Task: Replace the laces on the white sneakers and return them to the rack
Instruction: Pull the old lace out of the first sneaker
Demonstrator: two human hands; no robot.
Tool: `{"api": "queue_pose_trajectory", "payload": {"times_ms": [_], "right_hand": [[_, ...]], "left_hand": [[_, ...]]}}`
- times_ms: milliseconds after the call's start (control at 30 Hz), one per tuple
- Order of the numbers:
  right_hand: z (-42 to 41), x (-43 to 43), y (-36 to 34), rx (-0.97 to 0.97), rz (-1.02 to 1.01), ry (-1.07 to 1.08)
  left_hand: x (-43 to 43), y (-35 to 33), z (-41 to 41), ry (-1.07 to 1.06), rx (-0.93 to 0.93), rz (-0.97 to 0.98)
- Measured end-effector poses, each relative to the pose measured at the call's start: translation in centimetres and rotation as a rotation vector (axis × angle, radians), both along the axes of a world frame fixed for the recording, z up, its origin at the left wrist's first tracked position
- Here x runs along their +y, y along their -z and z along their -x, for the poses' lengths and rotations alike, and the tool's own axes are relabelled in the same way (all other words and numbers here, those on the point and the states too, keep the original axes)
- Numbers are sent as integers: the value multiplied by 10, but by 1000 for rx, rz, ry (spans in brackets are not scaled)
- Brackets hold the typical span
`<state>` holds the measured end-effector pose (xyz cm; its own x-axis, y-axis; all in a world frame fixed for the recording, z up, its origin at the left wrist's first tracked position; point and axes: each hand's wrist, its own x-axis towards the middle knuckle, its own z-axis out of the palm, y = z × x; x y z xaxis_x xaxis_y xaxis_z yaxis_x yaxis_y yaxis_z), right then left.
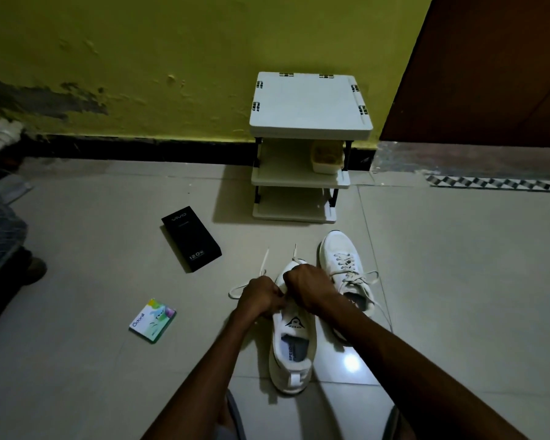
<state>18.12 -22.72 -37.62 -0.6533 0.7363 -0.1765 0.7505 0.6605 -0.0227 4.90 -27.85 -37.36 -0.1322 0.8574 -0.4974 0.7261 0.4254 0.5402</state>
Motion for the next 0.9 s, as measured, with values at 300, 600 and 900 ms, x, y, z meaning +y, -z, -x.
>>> {"api": "queue_pose_trajectory", "payload": {"times_ms": [300, 600, 900], "right_hand": [[-20, 21, -18, 815, -42, 964], [-10, -1, 8, 574, 364, 462], [4, -11, 3, -74, -78, -18]], "left_hand": [[-5, -5, -1, 26, 64, 5], [-3, -4, 0, -45, -5, 14], [-6, -7, 1, -30, -24, 47]]}}
